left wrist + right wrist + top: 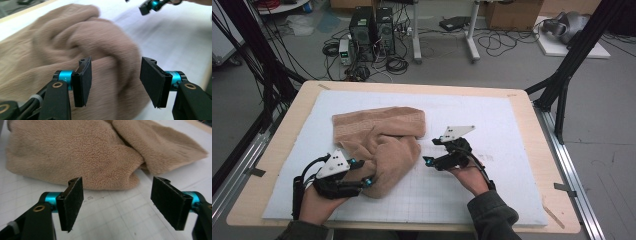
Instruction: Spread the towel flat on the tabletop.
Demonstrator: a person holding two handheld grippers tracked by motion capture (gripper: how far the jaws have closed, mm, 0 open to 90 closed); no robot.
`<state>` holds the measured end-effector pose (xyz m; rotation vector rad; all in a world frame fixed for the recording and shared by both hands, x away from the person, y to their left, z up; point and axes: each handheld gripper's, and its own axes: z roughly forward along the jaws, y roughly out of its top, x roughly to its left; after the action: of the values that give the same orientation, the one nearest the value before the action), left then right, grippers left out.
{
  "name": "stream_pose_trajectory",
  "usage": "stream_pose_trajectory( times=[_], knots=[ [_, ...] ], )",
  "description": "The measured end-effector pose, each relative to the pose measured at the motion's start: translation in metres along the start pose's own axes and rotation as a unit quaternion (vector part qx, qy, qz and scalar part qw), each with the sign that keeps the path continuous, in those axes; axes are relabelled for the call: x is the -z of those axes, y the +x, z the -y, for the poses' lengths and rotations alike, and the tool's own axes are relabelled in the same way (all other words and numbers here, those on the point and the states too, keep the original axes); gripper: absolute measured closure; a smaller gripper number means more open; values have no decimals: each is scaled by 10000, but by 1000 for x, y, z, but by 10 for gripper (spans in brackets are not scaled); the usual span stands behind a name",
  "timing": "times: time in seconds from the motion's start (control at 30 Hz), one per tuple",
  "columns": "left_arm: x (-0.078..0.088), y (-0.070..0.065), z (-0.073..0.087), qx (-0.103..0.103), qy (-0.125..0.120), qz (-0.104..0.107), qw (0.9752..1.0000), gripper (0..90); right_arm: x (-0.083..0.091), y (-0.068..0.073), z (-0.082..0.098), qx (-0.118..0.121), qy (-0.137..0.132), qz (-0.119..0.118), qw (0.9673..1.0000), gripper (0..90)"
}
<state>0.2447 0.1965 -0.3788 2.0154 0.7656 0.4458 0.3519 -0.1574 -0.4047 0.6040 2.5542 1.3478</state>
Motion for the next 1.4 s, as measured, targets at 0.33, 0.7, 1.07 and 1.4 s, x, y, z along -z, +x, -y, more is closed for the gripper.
stream_pose_trajectory(
  times=[0.33,0.7,1.07,1.4],
  knots=[
    [-28,37,28,497,546,289,9969,612,-55,-7,-2,22,429,-158,9990,441],
    [-31,37,28,506,522,257,9970,762,-39,-10,-5,94,424,-735,9963,836],
    [-46,16,1,367,234,425,9981,779,74,6,9,356,99,-253,9990,839],
    [-46,-26,-4,-80,303,932,9952,785,135,44,57,184,282,-73,9994,839]
  ],
)
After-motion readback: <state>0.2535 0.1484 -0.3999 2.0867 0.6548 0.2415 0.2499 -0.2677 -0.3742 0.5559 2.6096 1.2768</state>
